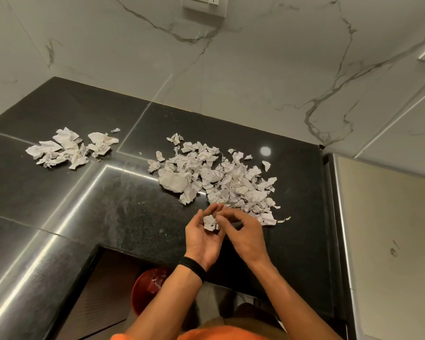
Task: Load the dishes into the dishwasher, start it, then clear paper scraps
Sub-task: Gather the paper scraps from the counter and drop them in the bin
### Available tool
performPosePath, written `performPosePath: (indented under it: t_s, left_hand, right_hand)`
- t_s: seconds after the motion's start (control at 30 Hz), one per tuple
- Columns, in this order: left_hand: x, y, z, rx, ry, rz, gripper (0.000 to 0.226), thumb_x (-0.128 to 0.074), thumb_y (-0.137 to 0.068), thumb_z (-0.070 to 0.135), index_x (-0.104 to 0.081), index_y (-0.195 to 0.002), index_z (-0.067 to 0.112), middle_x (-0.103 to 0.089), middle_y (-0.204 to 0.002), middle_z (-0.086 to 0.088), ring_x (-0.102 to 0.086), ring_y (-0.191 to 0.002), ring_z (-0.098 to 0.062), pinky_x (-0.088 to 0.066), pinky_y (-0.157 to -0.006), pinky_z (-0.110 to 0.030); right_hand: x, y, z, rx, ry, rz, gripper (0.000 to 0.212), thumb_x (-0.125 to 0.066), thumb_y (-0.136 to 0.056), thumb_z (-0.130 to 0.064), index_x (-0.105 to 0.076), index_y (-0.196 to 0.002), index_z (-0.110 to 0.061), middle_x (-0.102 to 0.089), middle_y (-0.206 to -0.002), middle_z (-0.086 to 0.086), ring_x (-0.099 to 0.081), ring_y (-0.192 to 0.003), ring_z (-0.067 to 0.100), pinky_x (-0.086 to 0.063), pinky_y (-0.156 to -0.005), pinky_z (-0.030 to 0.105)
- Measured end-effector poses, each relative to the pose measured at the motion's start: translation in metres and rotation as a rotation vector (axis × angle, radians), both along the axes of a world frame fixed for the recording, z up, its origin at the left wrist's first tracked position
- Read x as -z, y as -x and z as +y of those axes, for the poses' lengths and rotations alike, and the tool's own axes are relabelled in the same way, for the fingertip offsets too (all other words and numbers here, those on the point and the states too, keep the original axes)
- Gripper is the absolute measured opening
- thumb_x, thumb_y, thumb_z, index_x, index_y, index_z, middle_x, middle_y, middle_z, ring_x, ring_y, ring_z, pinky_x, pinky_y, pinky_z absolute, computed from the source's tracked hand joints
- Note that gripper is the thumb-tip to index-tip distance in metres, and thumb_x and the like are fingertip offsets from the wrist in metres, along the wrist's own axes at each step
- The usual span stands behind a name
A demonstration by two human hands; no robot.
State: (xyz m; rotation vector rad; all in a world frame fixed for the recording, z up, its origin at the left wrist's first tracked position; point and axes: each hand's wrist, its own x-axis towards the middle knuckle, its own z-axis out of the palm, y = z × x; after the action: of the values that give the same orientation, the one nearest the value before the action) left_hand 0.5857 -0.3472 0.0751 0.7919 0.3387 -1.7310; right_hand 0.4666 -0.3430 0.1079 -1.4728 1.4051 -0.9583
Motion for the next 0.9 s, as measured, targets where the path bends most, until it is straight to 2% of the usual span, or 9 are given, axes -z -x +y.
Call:
performPosePath:
  t_s: [0.07,0.17,0.33,0.43,0.5,0.57,0.63,0.77,0.9]
  left_hand:
    - [-0.002,-0.005,0.001,-0.02,0.007,0.044,0.036,-0.046,-0.104,0.024,-0.064,-0.119,-0.003,-0.064,-0.134,-0.022,-0.061,-0.128,-0.033,-0.046,-0.11,-0.042]
    - [-0.003,-0.012,0.003,-0.041,0.003,0.048,0.038,-0.044,-0.105,0.024,-0.065,-0.119,-0.004,-0.066,-0.13,-0.022,-0.065,-0.122,-0.032,-0.048,-0.108,-0.043]
    - [-0.004,-0.021,0.007,-0.063,-0.001,0.034,0.039,-0.044,-0.105,0.024,-0.064,-0.123,-0.004,-0.068,-0.128,-0.023,-0.067,-0.119,-0.033,-0.05,-0.105,-0.043]
    - [-0.004,-0.024,0.01,-0.059,0.001,0.025,0.039,-0.045,-0.104,0.024,-0.063,-0.124,-0.004,-0.068,-0.127,-0.023,-0.065,-0.122,-0.033,-0.046,-0.11,-0.043]
    - [-0.003,-0.025,0.01,-0.057,0.0,0.019,0.039,-0.046,-0.104,0.024,-0.063,-0.126,-0.004,-0.068,-0.128,-0.023,-0.064,-0.123,-0.034,-0.046,-0.111,-0.044]
    - [-0.001,-0.026,0.01,-0.058,0.003,0.016,0.039,-0.046,-0.104,0.024,-0.063,-0.125,-0.004,-0.068,-0.128,-0.023,-0.064,-0.123,-0.034,-0.047,-0.109,-0.043]
    - [0.001,-0.026,0.009,-0.046,0.01,0.015,0.038,-0.046,-0.104,0.024,-0.064,-0.124,-0.003,-0.067,-0.13,-0.023,-0.065,-0.122,-0.033,-0.049,-0.107,-0.043]
    - [0.004,-0.014,0.006,0.0,0.034,0.027,0.04,-0.044,-0.104,0.026,-0.064,-0.123,-0.003,-0.065,-0.133,-0.022,-0.068,-0.117,-0.032,-0.05,-0.104,-0.042]
    - [0.006,0.004,0.003,0.065,0.055,0.051,0.044,-0.039,-0.104,0.029,-0.064,-0.124,-0.002,-0.066,-0.13,-0.021,-0.063,-0.123,-0.035,-0.039,-0.116,-0.05]
  right_hand:
    - [0.006,0.007,-0.007,0.099,0.005,0.041,0.011,-0.074,-0.092,-0.016,-0.077,-0.098,-0.025,-0.075,-0.094,-0.014,-0.069,-0.094,0.003,-0.052,-0.084,0.017]
    - [0.016,0.02,-0.021,0.159,0.013,0.263,0.012,-0.073,-0.092,-0.018,-0.075,-0.102,-0.026,-0.073,-0.093,-0.018,-0.066,-0.088,-0.003,-0.054,-0.082,0.018]
    - [0.033,0.016,-0.034,-0.051,0.074,0.616,0.018,-0.071,-0.091,-0.026,-0.072,-0.109,-0.025,-0.071,-0.099,-0.011,-0.063,-0.086,0.006,-0.051,-0.081,0.026]
    - [0.039,0.01,-0.034,-0.092,0.189,0.698,0.009,-0.068,-0.094,-0.018,-0.07,-0.102,-0.02,-0.069,-0.094,-0.004,-0.064,-0.088,0.016,-0.052,-0.078,0.032]
    - [0.041,0.01,-0.032,-0.081,0.209,0.716,0.007,-0.066,-0.094,-0.016,-0.069,-0.099,-0.02,-0.068,-0.093,-0.005,-0.063,-0.088,0.016,-0.05,-0.076,0.03]
    - [0.043,0.012,-0.029,-0.034,0.175,0.654,0.009,-0.066,-0.095,-0.017,-0.069,-0.1,-0.023,-0.067,-0.094,-0.009,-0.063,-0.088,0.01,-0.05,-0.078,0.027]
    - [0.035,0.013,-0.021,0.044,0.08,0.461,0.012,-0.07,-0.093,-0.019,-0.07,-0.103,-0.026,-0.068,-0.095,-0.016,-0.063,-0.088,0.001,-0.054,-0.081,0.025]
    - [0.006,0.003,0.003,0.052,0.065,0.125,0.018,-0.078,-0.089,-0.017,-0.073,-0.103,-0.027,-0.073,-0.096,-0.015,-0.069,-0.094,0.005,-0.055,-0.082,0.023]
    - [0.002,-0.005,0.016,0.049,0.025,0.063,0.018,-0.076,-0.091,-0.017,-0.076,-0.105,-0.029,-0.074,-0.103,-0.016,-0.069,-0.1,0.008,-0.055,-0.088,0.029]
